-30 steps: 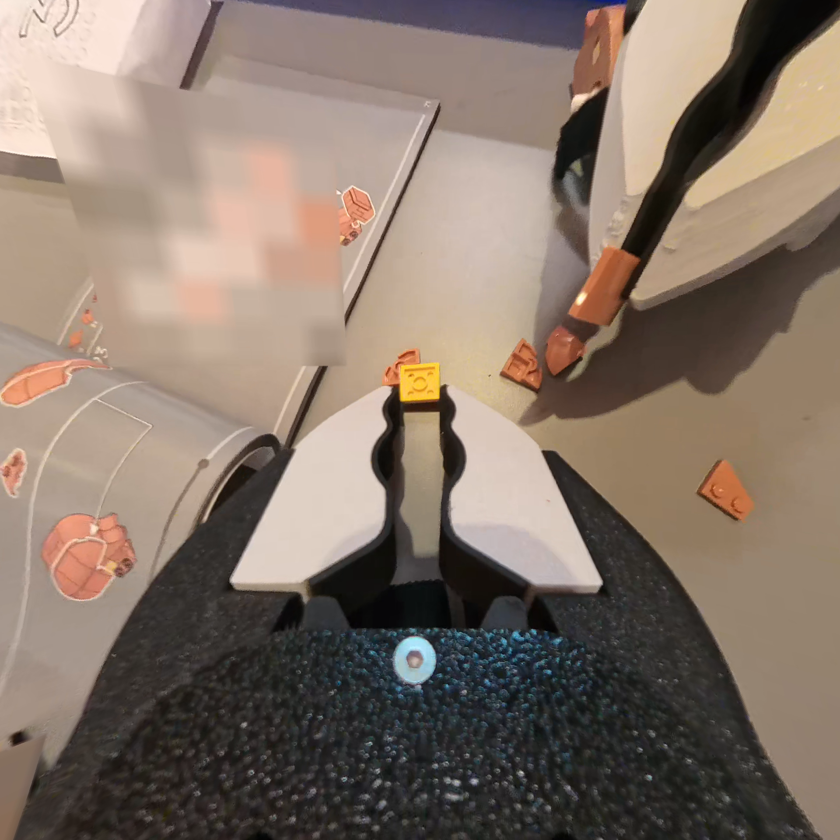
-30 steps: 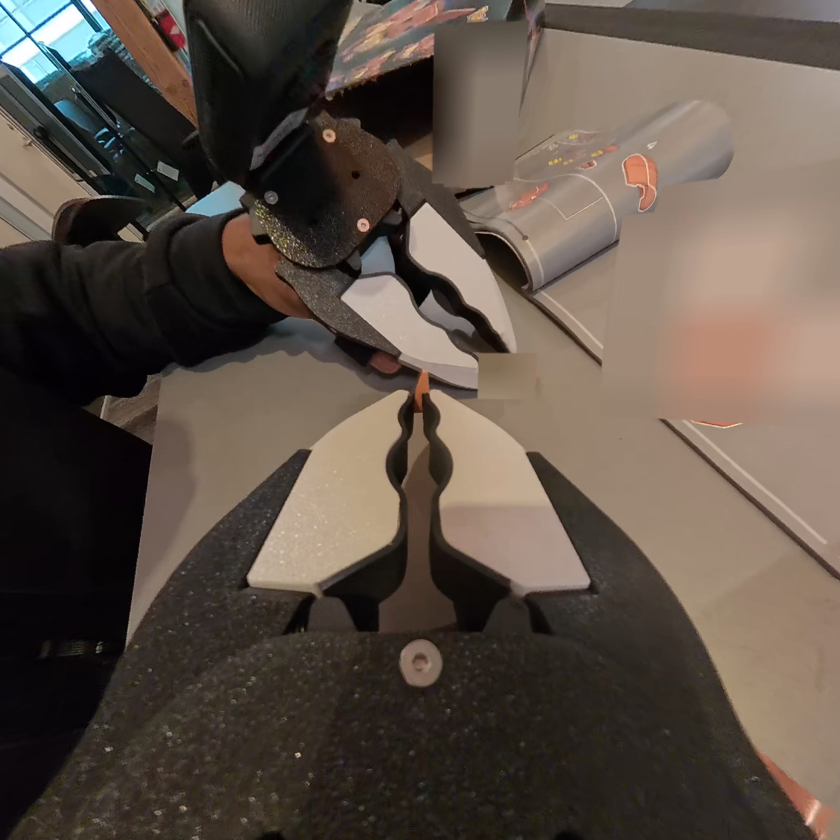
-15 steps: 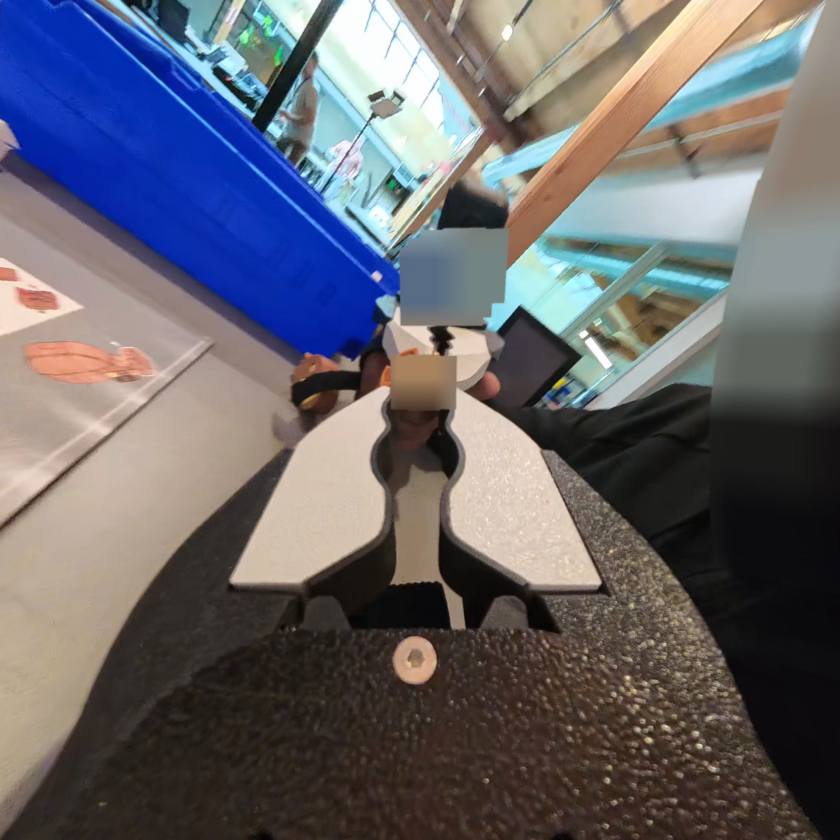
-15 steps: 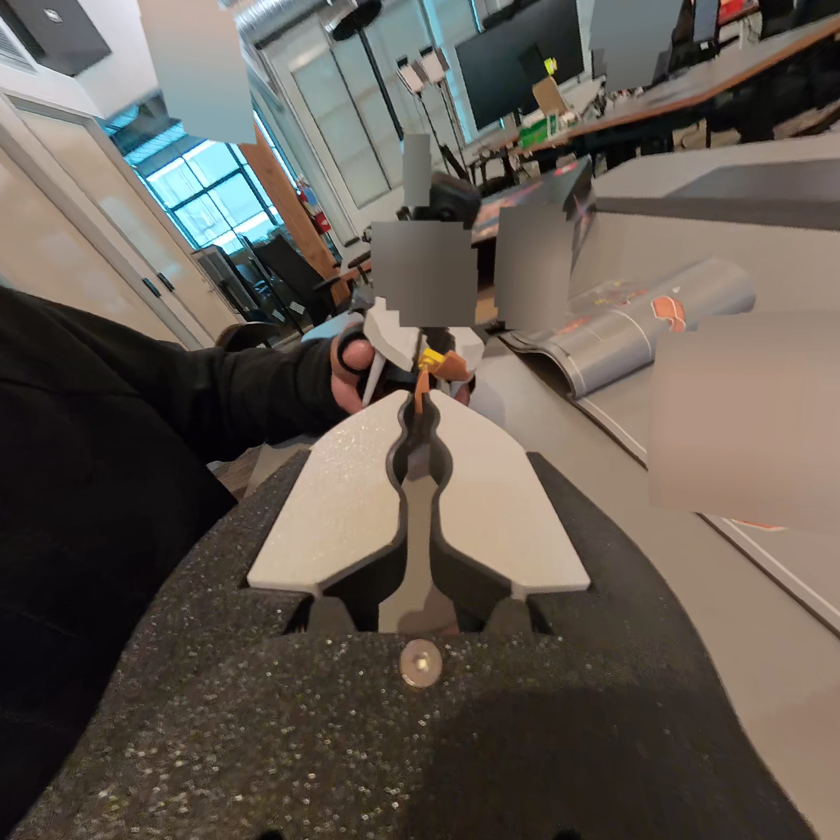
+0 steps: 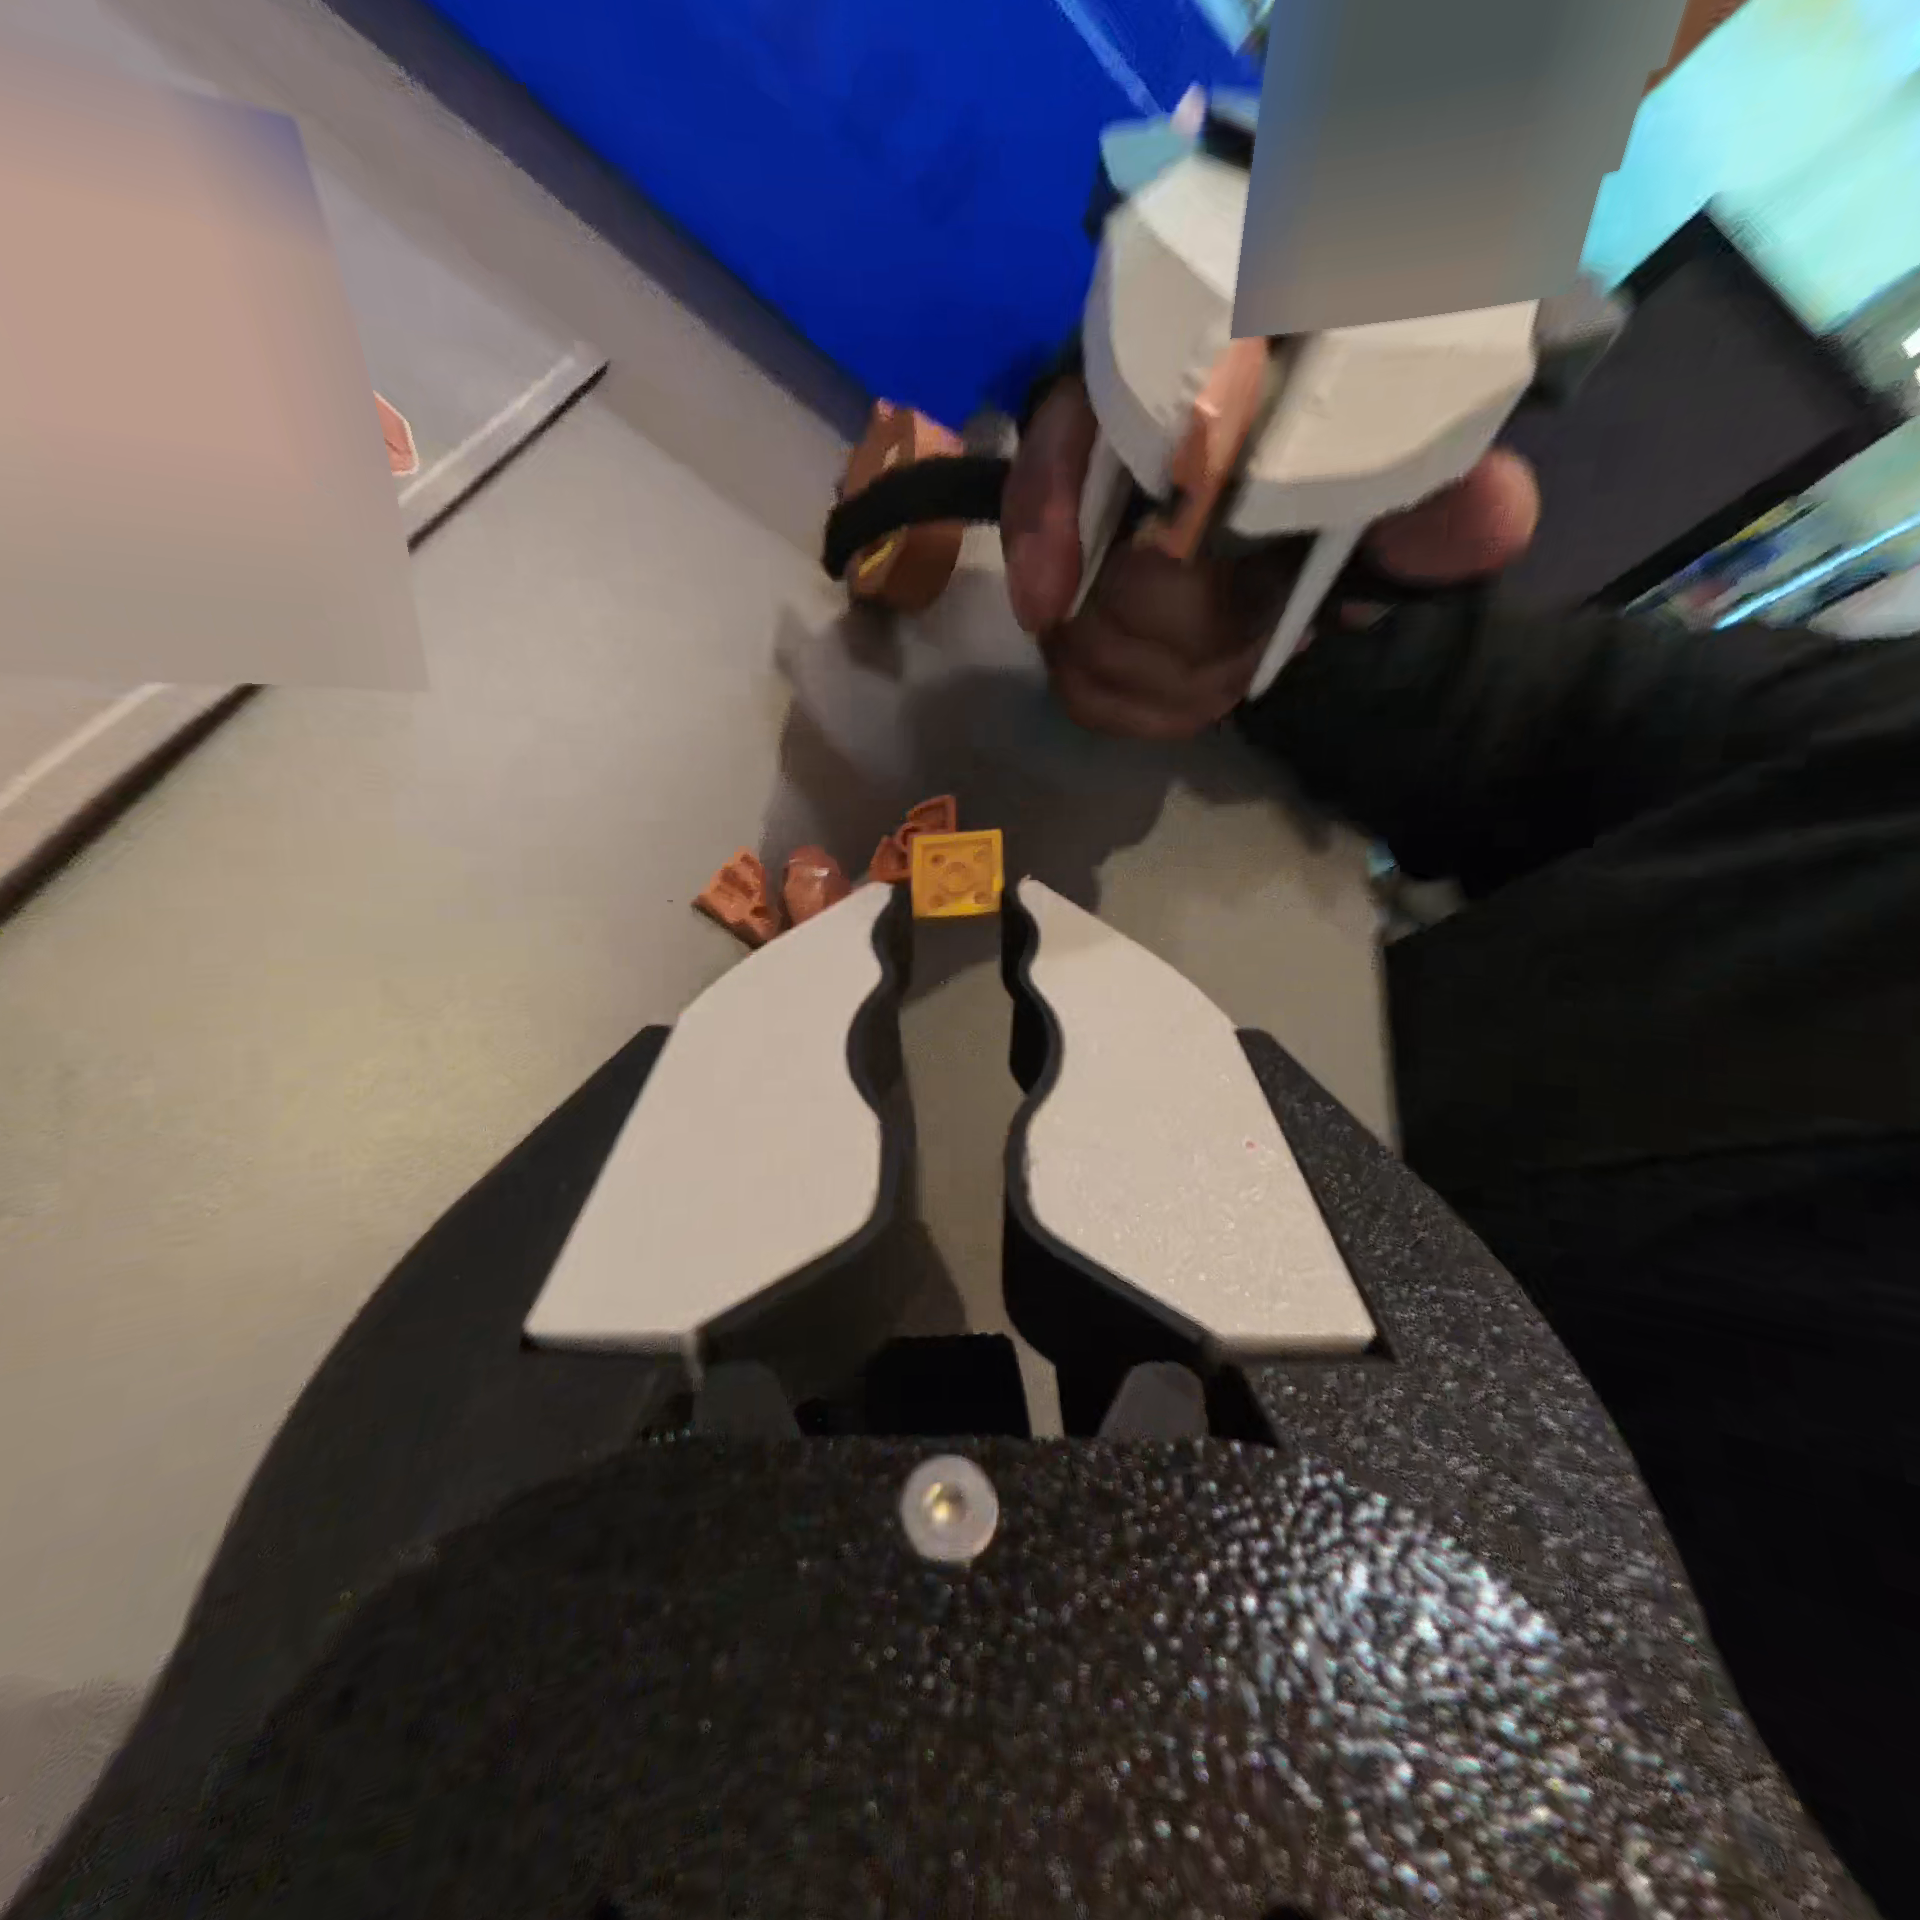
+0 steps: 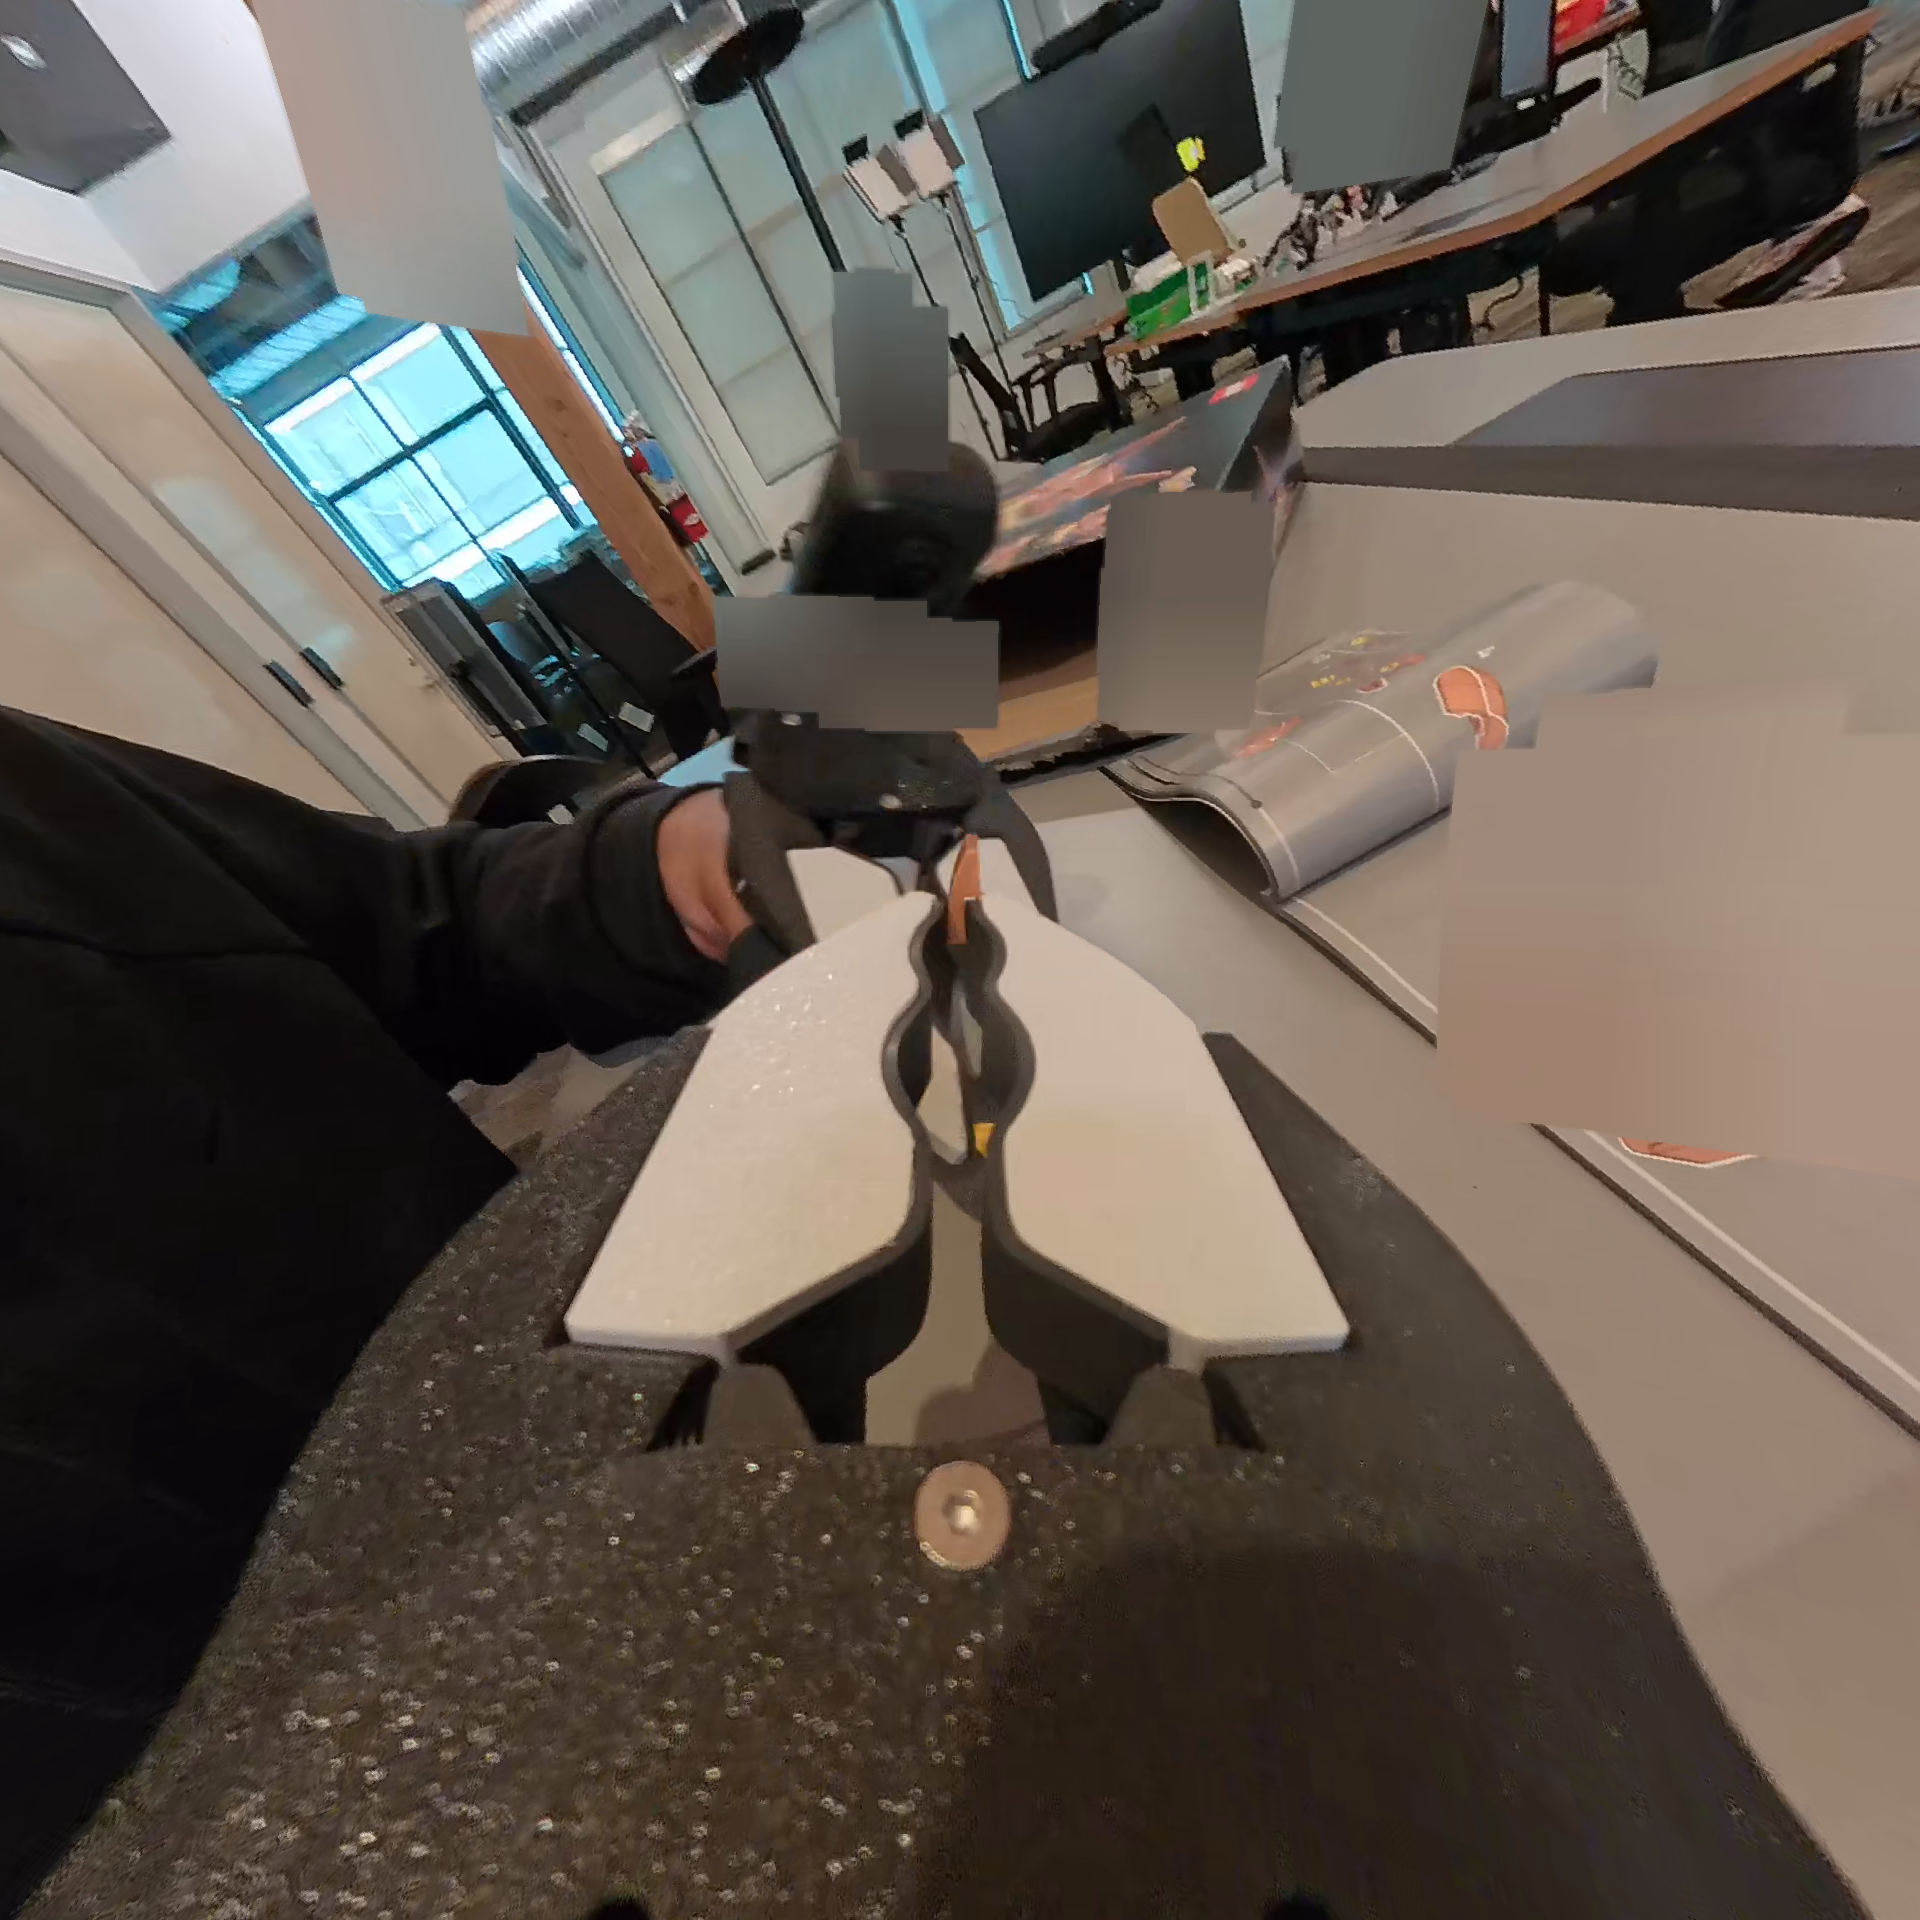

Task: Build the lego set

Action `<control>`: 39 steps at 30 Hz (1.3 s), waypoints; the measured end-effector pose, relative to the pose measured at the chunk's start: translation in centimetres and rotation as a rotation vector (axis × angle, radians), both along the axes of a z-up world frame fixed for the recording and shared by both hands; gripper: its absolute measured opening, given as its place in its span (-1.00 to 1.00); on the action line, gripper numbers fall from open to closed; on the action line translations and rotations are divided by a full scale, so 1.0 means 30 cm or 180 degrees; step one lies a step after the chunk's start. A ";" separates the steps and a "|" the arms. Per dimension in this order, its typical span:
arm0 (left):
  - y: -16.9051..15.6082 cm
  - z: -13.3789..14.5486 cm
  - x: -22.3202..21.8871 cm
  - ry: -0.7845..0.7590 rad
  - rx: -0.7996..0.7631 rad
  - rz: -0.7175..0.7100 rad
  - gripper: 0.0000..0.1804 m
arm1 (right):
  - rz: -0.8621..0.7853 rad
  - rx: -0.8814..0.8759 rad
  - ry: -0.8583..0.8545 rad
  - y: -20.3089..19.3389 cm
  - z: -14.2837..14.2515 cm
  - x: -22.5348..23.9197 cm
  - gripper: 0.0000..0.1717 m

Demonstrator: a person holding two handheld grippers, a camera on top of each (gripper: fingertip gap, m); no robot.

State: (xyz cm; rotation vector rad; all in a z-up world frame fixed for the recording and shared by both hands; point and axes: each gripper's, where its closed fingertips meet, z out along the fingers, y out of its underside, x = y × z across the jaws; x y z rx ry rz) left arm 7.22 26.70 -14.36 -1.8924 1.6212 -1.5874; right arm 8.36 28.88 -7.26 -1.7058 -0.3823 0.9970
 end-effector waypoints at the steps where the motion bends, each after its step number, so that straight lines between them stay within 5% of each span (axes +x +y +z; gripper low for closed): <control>1: 0.008 -0.018 -0.004 0.0053 0.0357 -0.0024 -0.82 | -0.0027 -0.0015 -0.0055 0.003 -0.009 0.000 -0.97; 9: 0.156 -0.068 -0.019 -0.0003 0.3435 -0.0189 -0.82 | -0.0080 -0.0553 -0.0477 0.014 -0.131 -0.008 -0.97; 17: 0.148 -0.015 -0.009 -0.0493 0.4175 -0.0361 -0.82 | -0.0158 -0.0677 -0.0495 0.024 -0.150 0.012 -0.96; 24: 0.216 -0.041 -0.053 -0.0224 0.6082 -0.1109 -0.81 | -0.0241 -0.0770 -0.0654 0.032 -0.186 0.018 -0.96; 35: 0.137 -0.033 -0.035 -0.0719 0.5141 -0.0954 -0.81 | -0.0099 -0.0970 -0.0667 0.016 -0.220 -0.006 -0.96; 39: 0.140 -0.059 -0.050 -0.0428 0.4018 -0.0772 -0.77 | -0.0113 -0.0943 -0.0796 0.015 -0.227 -0.002 -0.96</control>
